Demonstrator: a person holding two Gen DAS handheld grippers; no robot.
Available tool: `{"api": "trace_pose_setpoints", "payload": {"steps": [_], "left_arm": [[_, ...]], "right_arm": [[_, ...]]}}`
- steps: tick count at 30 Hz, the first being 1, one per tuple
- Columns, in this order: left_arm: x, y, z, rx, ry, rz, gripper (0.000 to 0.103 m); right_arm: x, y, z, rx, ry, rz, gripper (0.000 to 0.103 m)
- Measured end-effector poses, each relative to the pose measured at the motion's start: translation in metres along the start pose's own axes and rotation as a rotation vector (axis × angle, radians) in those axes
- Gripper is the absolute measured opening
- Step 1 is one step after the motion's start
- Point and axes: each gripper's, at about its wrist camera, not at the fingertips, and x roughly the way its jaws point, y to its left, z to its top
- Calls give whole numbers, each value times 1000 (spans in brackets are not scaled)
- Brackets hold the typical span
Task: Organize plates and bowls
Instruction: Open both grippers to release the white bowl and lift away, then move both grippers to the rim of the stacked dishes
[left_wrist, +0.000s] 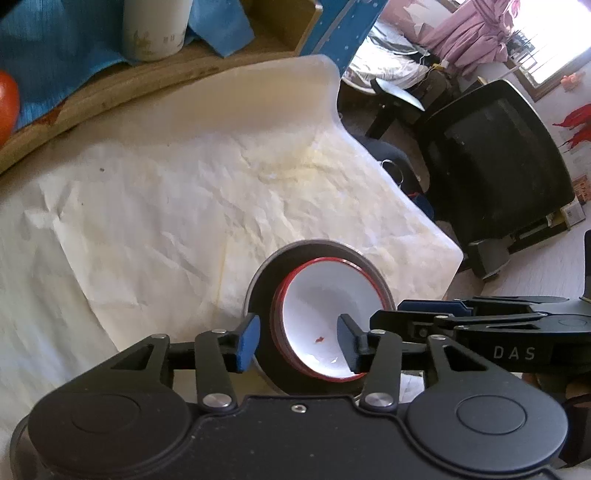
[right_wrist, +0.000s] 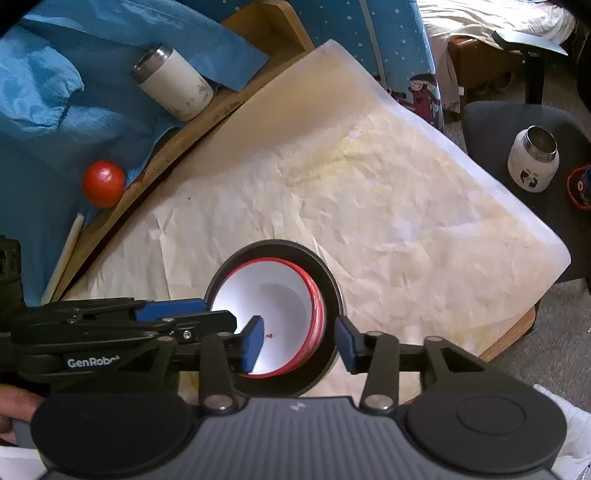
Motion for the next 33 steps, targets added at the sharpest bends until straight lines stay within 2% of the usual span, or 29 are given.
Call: {"api": "trace_pose_setpoints", "payload": {"steps": [12, 14, 18, 25, 30, 33], "left_arm": [[-20, 6, 7, -22, -79, 14, 63], [-23, 8, 7, -30, -89, 17, 69], [-28, 11, 9, -45, -108, 25, 74], [-35, 18, 11, -74, -133, 53, 92], [-36, 23, 10, -92, -137, 69, 101], [-35, 27, 8, -94, -128, 87, 102]], "right_arm": [[-12, -4, 8, 17, -49, 9, 73], [-15, -4, 9, 18, -59, 8, 76], [-19, -5, 10, 22, -77, 9, 84], [-25, -10, 12, 48, -97, 12, 97], [-27, -14, 12, 68, -108, 19, 102], [-28, -17, 12, 79, -109, 11, 102]]}}
